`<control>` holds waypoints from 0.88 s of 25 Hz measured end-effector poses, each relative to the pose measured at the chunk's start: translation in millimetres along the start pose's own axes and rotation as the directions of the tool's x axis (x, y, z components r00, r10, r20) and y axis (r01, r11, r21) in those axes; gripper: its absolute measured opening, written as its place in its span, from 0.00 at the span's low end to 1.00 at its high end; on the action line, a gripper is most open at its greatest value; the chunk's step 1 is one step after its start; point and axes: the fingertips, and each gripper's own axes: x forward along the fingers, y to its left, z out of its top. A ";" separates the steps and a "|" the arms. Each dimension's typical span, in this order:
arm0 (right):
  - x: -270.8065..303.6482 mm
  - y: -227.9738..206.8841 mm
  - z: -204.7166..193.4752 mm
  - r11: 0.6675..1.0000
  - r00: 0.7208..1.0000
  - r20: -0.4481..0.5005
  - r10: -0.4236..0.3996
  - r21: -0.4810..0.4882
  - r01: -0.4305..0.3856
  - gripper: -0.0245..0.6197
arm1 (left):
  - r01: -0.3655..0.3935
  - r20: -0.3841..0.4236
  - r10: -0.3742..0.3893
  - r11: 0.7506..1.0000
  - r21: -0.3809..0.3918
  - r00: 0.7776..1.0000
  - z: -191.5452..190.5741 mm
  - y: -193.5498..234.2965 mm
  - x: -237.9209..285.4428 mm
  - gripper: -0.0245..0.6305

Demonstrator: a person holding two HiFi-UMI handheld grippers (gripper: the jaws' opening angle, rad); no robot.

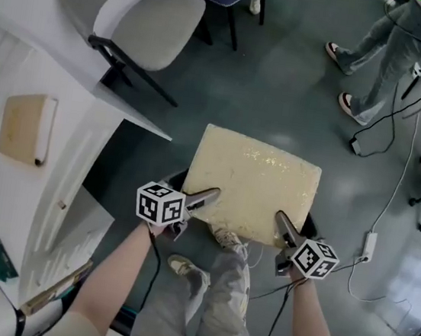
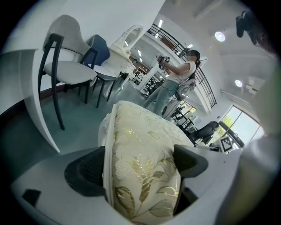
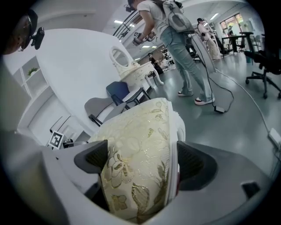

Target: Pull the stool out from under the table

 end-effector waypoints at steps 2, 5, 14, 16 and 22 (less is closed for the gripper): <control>-1.9 -14.9 -2.7 1.000 1.000 0.013 -0.017 0.014 0.017 0.81 | 0.017 -0.012 -0.017 1.000 0.013 1.000 -3.0 -3.5 15.8 0.79; -0.8 -35.1 -10.1 0.999 0.999 0.022 -0.032 0.029 0.032 0.81 | 0.029 -0.025 -0.028 0.999 0.025 0.999 -11.9 -4.0 35.9 0.79; 9.7 -77.1 -39.5 0.995 0.997 0.054 -0.060 0.088 0.055 0.81 | 0.050 -0.072 -0.045 0.996 0.072 0.996 -32.5 3.5 78.6 0.79; 15.5 -85.5 -46.1 0.994 0.996 0.060 -0.061 0.096 0.055 0.81 | 0.051 -0.077 -0.045 0.995 0.084 0.996 -36.9 8.1 87.2 0.79; 36.0 -108.9 -64.8 0.993 0.997 0.057 -0.053 0.111 0.047 0.81 | 0.040 -0.086 -0.032 0.995 0.089 0.996 -53.6 23.6 109.2 0.79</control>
